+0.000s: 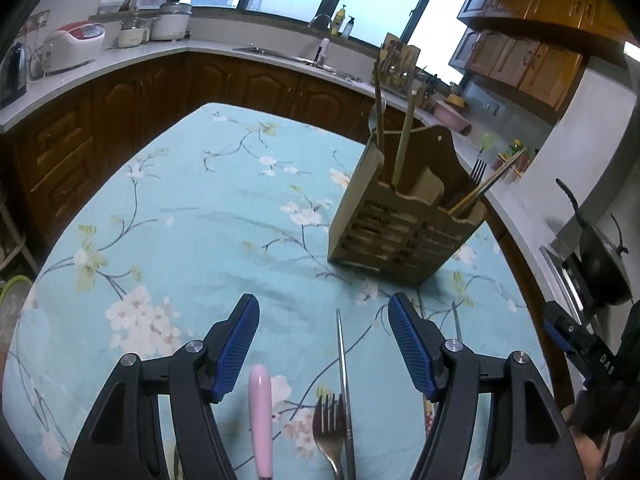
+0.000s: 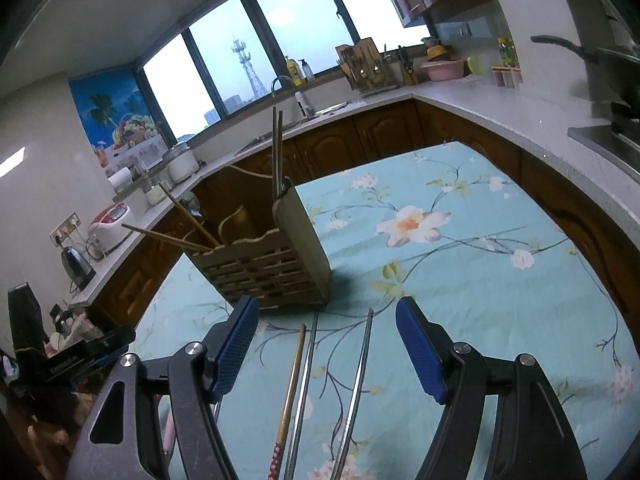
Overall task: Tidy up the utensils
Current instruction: 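Withdraw both tools and move them toward the remaining metal chopsticks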
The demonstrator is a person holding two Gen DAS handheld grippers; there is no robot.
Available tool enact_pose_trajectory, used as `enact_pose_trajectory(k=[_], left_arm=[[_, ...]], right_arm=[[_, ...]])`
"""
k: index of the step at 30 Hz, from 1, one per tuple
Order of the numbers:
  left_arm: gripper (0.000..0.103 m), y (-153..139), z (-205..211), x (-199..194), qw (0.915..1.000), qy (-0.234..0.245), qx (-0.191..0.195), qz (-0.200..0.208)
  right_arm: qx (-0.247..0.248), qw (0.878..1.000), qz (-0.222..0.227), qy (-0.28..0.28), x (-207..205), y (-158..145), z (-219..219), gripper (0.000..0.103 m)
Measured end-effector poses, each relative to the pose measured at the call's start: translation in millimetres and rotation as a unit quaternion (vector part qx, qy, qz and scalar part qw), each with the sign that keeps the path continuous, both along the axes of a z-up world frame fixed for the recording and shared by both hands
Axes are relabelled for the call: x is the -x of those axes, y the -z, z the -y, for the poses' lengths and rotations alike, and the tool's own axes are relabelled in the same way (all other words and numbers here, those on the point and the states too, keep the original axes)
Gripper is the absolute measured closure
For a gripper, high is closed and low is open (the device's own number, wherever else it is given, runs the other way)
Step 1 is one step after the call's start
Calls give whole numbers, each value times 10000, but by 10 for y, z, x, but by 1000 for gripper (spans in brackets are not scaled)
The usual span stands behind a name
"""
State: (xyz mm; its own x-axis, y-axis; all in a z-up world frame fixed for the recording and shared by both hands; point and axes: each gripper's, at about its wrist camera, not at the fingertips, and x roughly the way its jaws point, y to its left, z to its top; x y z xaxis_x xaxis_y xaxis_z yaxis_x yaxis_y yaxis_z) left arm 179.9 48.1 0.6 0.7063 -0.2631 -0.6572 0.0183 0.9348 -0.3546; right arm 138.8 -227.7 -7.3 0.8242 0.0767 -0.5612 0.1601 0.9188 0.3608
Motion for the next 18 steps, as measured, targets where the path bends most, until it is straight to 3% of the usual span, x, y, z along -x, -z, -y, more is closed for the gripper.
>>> enact_pose_trajectory(k=[18], left_arm=[[36,336,301,-352,9956,300,-508,-733]], right_arm=[[17,9976,-652,-222,-150,394,-44,30]])
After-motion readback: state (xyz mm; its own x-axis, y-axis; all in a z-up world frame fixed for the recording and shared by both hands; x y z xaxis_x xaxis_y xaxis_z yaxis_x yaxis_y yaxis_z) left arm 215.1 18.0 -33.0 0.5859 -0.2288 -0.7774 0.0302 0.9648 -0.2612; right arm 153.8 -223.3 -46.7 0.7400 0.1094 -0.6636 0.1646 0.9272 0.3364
